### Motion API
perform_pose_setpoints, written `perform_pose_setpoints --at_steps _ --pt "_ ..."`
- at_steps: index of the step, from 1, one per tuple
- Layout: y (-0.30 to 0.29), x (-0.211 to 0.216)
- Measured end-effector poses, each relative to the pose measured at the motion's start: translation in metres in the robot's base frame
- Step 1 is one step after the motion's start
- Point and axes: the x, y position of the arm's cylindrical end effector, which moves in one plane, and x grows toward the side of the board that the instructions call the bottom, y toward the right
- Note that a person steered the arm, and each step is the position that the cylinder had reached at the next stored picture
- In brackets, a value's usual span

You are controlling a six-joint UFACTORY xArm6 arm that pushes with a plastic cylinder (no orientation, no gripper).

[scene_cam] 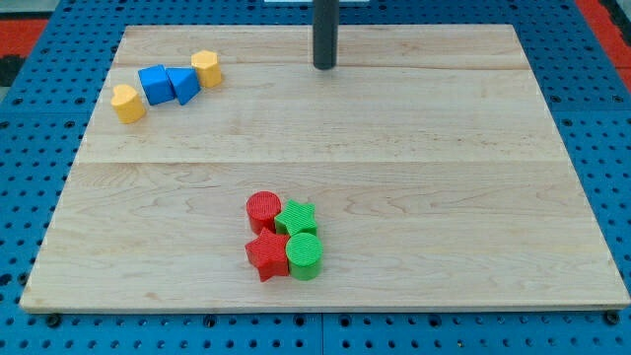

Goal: Move the yellow hexagon below the yellow heart

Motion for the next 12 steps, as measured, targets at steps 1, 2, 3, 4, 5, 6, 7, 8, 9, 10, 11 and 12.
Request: perform_pose_setpoints --at_steps 1,2,3,4,5,6,7,8,9,10,11,12 --pt "-0.061 -0.040" --pt "-0.146 -0.052" --pt "-0.235 -0.046" --pt "-0.281 -0.006" --pt "-0.270 0.013" --pt "-0.221 0.016" --pt "-0.162 0.026" --pt "-0.099 0.042" --pt "-0.067 0.042" --pt "-0.065 0.011" --pt "-0.036 0.016" --pt "-0.035 0.059"
